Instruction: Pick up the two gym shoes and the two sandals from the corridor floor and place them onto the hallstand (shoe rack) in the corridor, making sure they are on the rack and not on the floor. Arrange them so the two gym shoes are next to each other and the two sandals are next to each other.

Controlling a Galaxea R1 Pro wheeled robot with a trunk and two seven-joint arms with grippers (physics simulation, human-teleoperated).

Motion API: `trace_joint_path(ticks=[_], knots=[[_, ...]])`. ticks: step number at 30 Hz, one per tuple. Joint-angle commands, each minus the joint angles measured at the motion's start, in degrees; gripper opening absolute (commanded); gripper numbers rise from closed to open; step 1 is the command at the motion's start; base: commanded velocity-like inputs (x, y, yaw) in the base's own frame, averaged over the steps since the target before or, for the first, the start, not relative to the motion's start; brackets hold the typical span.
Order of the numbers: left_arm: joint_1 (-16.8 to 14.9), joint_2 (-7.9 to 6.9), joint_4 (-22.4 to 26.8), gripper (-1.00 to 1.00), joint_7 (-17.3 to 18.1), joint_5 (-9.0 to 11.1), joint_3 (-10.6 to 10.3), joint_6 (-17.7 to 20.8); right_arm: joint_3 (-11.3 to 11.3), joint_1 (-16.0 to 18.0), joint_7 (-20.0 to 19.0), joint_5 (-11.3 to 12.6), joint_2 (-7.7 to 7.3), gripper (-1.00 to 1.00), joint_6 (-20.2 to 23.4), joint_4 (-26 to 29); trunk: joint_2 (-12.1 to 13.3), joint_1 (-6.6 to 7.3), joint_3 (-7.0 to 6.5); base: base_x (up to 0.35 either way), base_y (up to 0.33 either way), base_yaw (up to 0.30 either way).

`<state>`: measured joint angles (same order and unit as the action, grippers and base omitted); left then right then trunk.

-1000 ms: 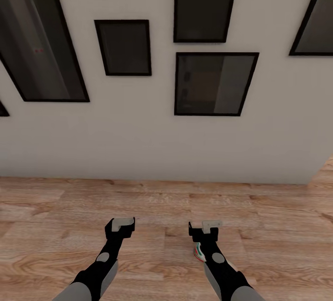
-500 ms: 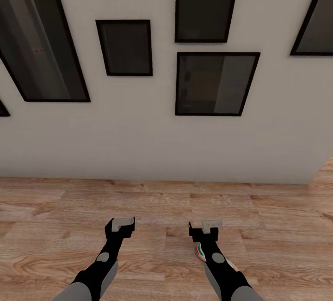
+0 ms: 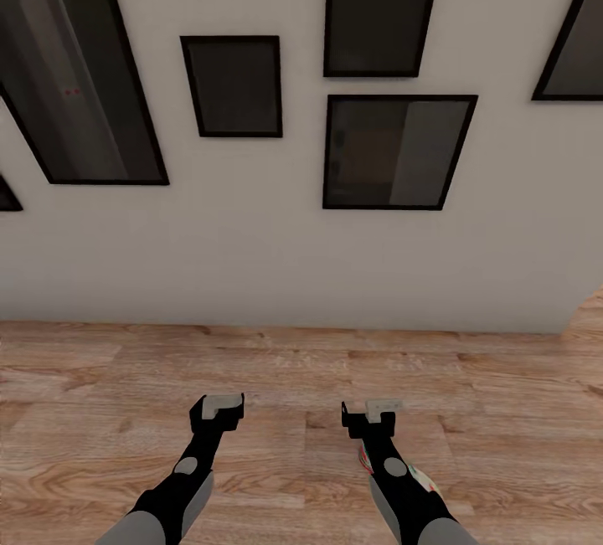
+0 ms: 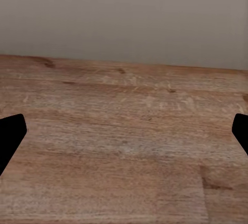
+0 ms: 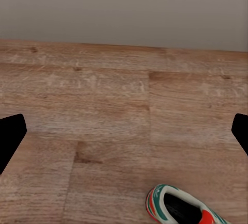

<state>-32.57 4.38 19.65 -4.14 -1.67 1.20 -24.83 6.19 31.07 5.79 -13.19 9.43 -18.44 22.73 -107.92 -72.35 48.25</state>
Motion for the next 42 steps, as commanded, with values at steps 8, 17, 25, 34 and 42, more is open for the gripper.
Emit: trace_joint_path(ticks=[8, 17, 25, 34, 42], knots=[[-0.04, 0.01, -0.05, 1.0, -0.16, -0.18, 0.12, -0.21, 0.4, 0.04, 0.1, -0.6, 0.06, 1.0, -0.19, -0.05, -0.02, 0.01, 0.05, 0.0, 0.094, 0.0], [-0.04, 0.01, -0.05, 1.0, -0.16, -0.2, 0.09, -0.22, 0.4, 0.04, 0.1, -0.6, 0.06, 1.0, -0.19, -0.05, -0.02, 0.01, 0.05, 0.0, 0.018, 0.0], [-0.04, 0.01, -0.05, 1.0, -0.16, -0.18, 0.1, -0.22, 0.4, 0.04, 0.1, -0.6, 0.06, 1.0, -0.19, -0.05, -0.02, 0.01, 0.05, 0.0, 0.013, 0.0], [-0.04, 0.01, -0.05, 1.0, -0.16, -0.18, 0.07, -0.22, 0.4, 0.04, 0.1, -0.6, 0.06, 1.0, -0.19, -0.05, -0.02, 0.01, 0.05, 0.0, 0.092, 0.0], [-0.04, 0.01, -0.05, 1.0, -0.16, -0.18, 0.07, -0.22, 0.4, 0.04, 0.1, -0.6, 0.06, 1.0, -0.19, -0.05, -0.02, 0.01, 0.05, 0.0, 0.148, 0.0]])
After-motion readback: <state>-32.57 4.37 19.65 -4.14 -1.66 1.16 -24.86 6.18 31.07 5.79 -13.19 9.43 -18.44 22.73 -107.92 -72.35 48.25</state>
